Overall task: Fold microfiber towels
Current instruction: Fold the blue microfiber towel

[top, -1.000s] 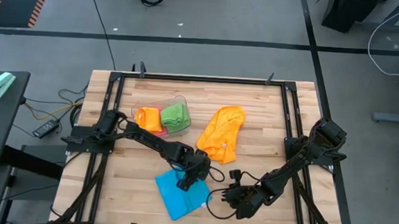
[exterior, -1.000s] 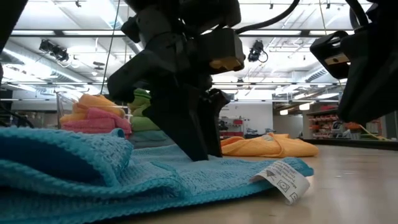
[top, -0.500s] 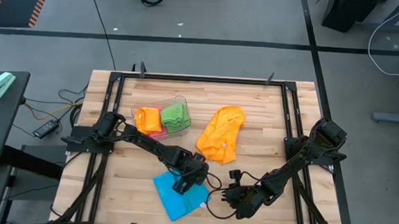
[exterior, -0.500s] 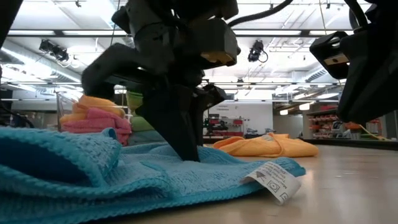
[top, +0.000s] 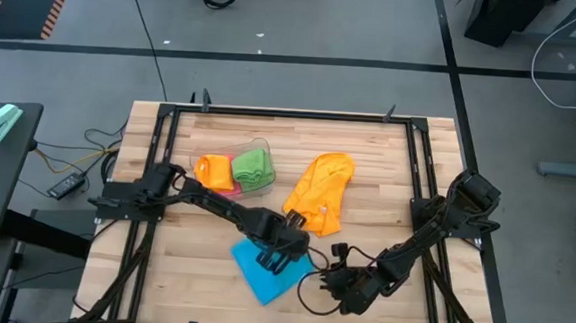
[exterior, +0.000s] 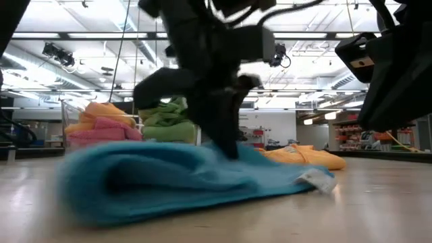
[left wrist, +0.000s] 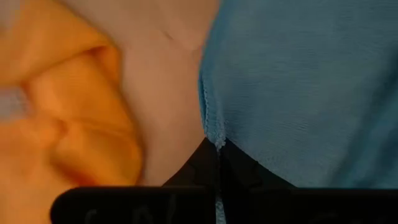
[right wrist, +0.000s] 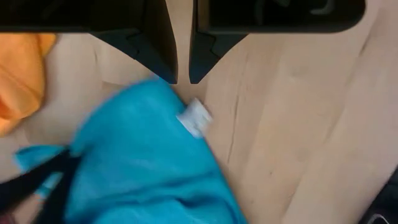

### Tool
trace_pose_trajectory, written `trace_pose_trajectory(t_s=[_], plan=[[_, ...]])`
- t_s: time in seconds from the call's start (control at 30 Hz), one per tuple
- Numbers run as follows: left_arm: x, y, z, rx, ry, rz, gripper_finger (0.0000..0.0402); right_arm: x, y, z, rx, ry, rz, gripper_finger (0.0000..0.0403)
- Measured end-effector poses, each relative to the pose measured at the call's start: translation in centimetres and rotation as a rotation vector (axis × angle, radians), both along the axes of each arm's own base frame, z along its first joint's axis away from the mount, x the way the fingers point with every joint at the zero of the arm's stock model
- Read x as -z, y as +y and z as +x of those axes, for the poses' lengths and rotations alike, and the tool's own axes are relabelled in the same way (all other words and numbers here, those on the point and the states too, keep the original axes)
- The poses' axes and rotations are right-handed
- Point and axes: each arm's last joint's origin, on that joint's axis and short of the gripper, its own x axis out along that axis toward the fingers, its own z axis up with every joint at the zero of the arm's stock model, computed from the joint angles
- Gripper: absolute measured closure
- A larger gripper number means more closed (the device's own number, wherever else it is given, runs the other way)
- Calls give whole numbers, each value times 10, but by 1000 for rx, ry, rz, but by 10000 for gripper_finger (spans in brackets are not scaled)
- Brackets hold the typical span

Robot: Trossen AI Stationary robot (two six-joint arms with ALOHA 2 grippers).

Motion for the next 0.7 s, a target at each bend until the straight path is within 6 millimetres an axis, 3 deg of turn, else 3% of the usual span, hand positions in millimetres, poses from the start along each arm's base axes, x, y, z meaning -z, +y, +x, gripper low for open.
trace_pose_trajectory(t_s=[0.3, 0.7], plan=[[-26, -35, -7, 57, -13, 77, 392, 0, 3, -7, 21, -21, -54, 354], [-31, -68, -36, 54, 71, 186, 392, -1, 5, -5, 32, -41, -26, 354]])
